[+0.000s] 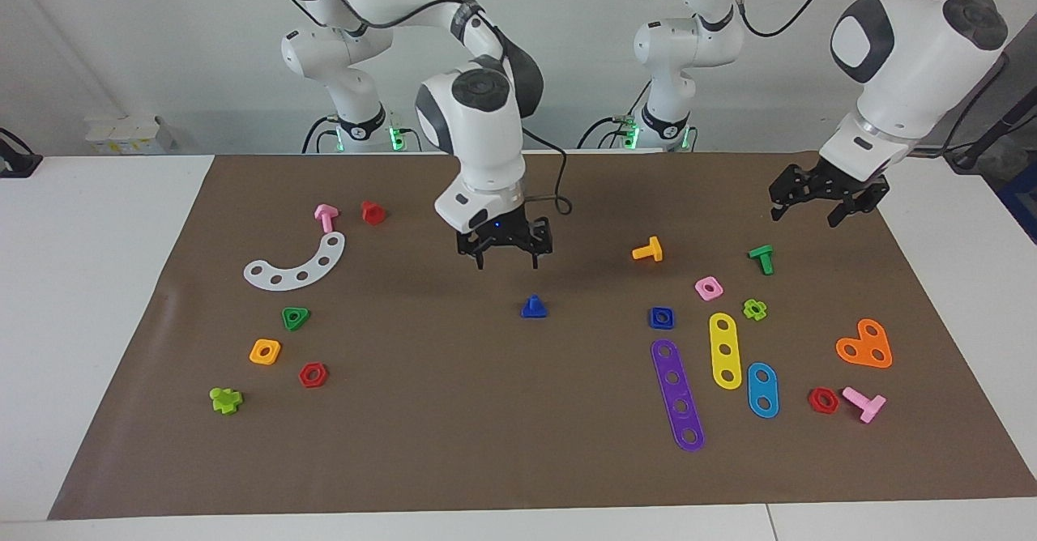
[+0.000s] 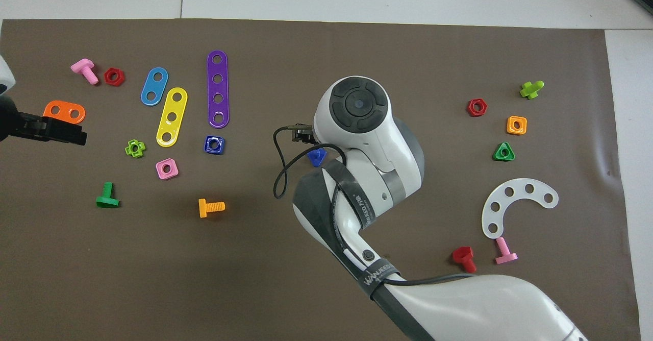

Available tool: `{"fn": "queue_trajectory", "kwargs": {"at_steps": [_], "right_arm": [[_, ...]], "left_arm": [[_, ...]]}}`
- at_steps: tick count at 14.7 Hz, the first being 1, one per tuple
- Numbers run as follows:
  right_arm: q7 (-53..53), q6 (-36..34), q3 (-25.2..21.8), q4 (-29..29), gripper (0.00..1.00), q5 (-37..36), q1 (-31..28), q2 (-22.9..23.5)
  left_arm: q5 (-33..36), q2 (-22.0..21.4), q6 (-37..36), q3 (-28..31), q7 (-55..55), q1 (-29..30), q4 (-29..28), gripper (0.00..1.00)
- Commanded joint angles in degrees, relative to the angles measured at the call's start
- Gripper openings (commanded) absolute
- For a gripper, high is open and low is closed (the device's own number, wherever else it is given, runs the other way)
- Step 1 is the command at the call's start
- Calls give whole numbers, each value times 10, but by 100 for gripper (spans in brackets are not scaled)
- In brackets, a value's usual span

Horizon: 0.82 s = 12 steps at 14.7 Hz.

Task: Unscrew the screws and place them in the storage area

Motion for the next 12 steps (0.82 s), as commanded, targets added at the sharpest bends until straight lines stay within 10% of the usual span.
{"fn": "queue_trajectory", "kwargs": {"at_steps": [1,12], "right_arm": [[8,39,-3,26,100,-11,21,43],[-37,89,-3,-43,52,-26,18,48]], "left_arm": [[37,-29,-22,-6,-20,-4,-2,100],[42,-51,-26,-10,-64,-3,-14,100]]}}
